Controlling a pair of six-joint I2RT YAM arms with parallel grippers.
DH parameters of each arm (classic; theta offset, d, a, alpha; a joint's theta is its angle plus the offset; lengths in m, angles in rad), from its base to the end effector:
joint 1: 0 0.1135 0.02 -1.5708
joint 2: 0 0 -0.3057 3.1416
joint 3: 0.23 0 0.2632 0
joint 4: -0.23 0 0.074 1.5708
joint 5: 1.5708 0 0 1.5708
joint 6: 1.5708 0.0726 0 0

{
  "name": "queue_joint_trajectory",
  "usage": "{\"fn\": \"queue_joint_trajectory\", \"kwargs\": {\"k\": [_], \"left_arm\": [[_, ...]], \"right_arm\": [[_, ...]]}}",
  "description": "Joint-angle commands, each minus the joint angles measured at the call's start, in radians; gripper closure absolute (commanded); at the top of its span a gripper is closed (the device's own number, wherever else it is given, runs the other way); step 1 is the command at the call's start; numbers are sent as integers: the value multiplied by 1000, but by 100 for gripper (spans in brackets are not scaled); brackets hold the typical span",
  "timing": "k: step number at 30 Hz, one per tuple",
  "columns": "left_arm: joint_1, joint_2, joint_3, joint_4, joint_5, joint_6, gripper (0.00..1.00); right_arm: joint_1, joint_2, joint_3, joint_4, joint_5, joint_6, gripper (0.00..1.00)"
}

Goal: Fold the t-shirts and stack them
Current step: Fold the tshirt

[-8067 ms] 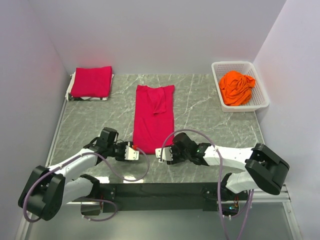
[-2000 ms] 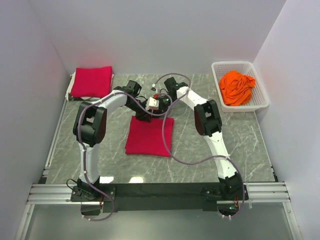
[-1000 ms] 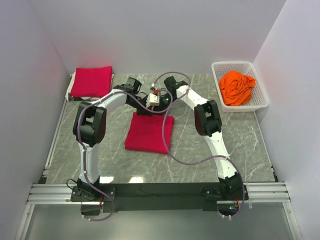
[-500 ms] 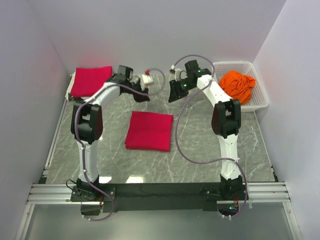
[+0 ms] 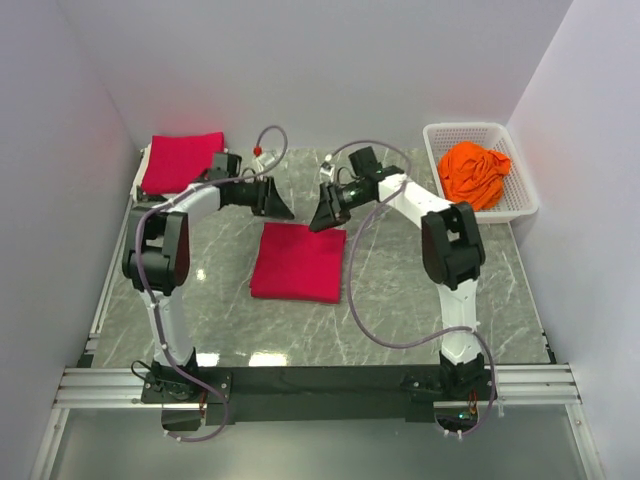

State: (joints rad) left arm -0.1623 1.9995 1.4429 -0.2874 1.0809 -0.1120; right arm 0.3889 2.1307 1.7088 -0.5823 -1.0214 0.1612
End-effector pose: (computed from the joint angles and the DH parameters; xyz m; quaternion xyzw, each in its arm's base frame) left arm 0.4517 -0.1389 0.2263 0.2030 0.7966 -0.5181 0.2362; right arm 0.4399 0.2472 0.2279 -0.2309 0.8167 0.5179 0.1072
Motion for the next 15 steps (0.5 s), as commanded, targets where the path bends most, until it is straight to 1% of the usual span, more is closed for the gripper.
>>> {"fn": "queue_joint_trajectory", "kwargs": {"k": [1,3,5,7,8,10,13,15], "left_arm": [[-3,34,-39,154,3,-248,62],[0,91,-41,181,-16,-297,64],[3,131,-59,258,-57,-363,64],[9,156,-72,335,-68,-402,65],[12,179,-73,346,-99,-426,66],[15,203,-93,426,-89,-495,66],[17,200,-124,482,-89,-564,66],[21,170,-144,524,-90,-566,65]], "right_arm": [[2,76,8,113,-22,73,64],[-16,144,23,98,38,66,64],[-36,184,64,91,75,55,65],[-59,233,119,79,122,43,65],[-65,260,144,58,139,38,65],[-79,282,192,53,172,26,66],[-94,291,244,38,218,-1,65],[-97,267,274,10,219,-32,65]]}}
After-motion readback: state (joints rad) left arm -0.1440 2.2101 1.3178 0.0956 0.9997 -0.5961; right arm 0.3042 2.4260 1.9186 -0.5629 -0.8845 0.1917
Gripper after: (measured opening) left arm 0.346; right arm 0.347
